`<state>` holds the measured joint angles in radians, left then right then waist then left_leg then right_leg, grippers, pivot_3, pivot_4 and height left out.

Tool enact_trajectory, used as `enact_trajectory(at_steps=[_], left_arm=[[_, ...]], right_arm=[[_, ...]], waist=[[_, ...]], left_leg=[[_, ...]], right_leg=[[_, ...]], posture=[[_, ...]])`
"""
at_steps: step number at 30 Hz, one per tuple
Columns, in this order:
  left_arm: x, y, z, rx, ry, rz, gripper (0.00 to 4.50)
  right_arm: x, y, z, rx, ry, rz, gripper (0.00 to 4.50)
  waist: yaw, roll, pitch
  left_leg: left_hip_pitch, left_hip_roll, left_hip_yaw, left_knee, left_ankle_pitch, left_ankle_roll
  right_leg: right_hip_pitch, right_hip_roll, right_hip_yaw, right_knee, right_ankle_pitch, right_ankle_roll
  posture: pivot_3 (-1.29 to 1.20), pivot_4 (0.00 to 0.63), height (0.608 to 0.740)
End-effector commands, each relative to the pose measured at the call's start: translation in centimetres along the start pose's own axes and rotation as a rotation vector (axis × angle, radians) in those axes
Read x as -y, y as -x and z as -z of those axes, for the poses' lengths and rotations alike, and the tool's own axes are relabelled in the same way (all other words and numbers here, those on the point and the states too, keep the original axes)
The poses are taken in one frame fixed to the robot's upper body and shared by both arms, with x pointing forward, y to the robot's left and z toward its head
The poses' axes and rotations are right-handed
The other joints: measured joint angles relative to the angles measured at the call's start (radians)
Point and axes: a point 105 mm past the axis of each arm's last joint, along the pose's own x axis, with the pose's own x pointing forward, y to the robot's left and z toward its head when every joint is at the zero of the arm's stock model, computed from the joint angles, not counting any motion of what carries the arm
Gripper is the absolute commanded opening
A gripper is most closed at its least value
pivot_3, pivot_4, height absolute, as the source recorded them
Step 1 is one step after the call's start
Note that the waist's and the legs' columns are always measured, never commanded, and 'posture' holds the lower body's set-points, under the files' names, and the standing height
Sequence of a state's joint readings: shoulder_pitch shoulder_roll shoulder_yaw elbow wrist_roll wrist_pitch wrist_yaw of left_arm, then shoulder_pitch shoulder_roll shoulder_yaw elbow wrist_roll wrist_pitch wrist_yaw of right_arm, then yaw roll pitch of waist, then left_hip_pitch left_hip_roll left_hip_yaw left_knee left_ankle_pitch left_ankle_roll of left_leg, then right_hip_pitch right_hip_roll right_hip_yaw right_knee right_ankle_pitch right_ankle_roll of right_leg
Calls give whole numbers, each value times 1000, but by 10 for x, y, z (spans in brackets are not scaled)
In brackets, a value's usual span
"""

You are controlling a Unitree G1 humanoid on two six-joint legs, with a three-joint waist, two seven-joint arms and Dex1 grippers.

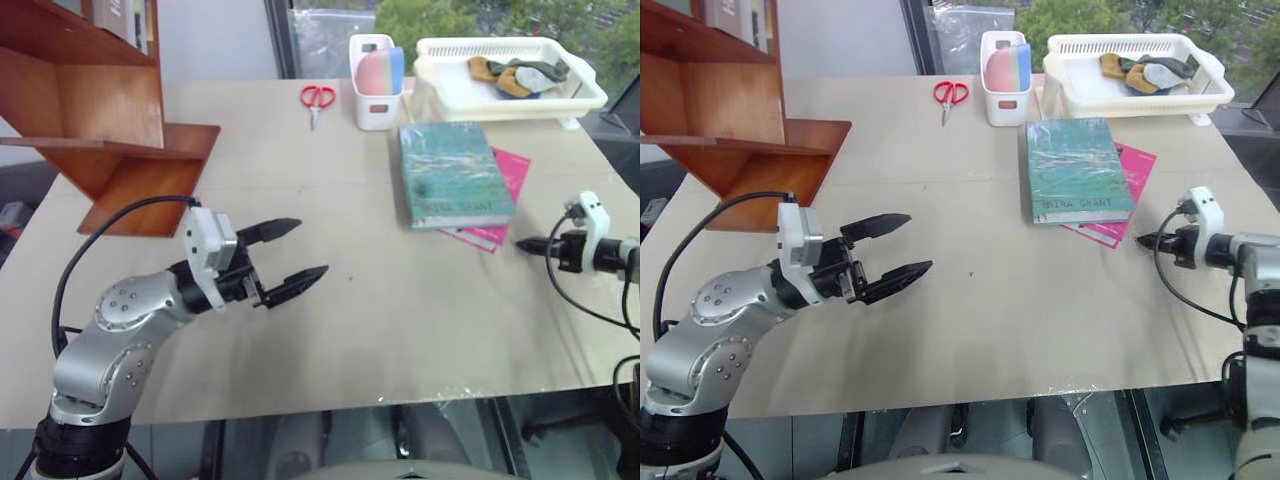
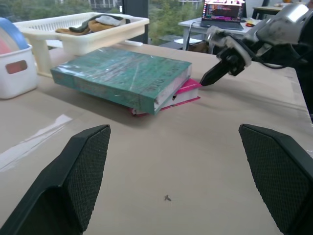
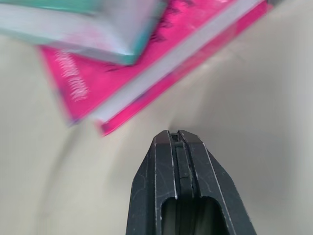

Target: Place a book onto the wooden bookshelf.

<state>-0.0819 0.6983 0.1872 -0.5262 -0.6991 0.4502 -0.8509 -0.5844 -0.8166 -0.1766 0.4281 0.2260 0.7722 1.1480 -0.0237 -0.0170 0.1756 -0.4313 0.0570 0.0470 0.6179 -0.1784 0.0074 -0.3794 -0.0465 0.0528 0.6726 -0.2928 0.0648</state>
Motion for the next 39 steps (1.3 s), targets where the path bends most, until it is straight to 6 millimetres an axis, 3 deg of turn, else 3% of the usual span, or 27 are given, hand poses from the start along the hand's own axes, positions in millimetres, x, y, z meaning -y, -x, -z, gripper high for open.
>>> enact_trajectory(at_steps=[1, 4, 7, 9, 13, 17, 21, 39], left_arm=[[1, 0, -7, 19, -30, 10, 4500], [0, -1, -6, 18, -31, 14, 4500], [-1, -4, -7, 21, -32, 18, 4500], [-1, -5, -7, 23, -33, 19, 4500], [0, -6, -7, 28, -38, 13, 4500], [1, -5, -5, 28, -38, 8, 4500], [3, -4, -4, 30, -36, -2, 4500], [0, -8, -1, 40, -34, 7, 4500]], right_arm=[[-36, 18, -46, 98, 145, -70, 41], [-58, 13, -69, 169, 194, -130, 41], [-72, -13, -85, 189, 276, -155, 41], [-69, -36, -91, 190, 302, -113, 41], [-55, -76, -84, 103, 307, -47, 41], [-52, -94, -74, 30, 326, -79, 41], [-39, -87, -45, -173, 446, -115, 41], [4, -24, -23, -308, 478, -16, 41]], waist=[[-2, 0, 0], [-8, 0, 0], [-12, -1, 0], [-18, -1, 0], [-14, -2, 0], [-11, -2, 0], [-8, -3, 0], [21, -14, -8]], left_leg=[[0, 0, 0, 0, 0, 0], [0, 0, -1, 0, 0, 0], [0, 0, -1, 1, 0, 0], [0, 0, -1, 1, 0, 0], [-1, 0, -1, 1, 0, 0], [-2, 0, -1, 1, 0, 0], [-1, 0, -2, 1, 0, 0], [0, 0, -5, 3, 0, 0]], right_leg=[[0, 0, 0, 0, 0, 0], [0, 0, -1, 1, 0, 0], [0, 0, -1, 0, 0, 0], [0, 0, 0, 0, 0, 0], [0, 0, -1, 0, 0, 0], [0, 0, -1, -1, 0, 0], [0, 0, -2, -1, 0, 0], [2, -1, -6, -1, 0, -1]], posture=[[0, 150, 740], [0, 150, 740], [0, 150, 740], [0, 150, 740], [0, 150, 740], [0, 150, 740], [0, 150, 740], [0, 150, 740]])
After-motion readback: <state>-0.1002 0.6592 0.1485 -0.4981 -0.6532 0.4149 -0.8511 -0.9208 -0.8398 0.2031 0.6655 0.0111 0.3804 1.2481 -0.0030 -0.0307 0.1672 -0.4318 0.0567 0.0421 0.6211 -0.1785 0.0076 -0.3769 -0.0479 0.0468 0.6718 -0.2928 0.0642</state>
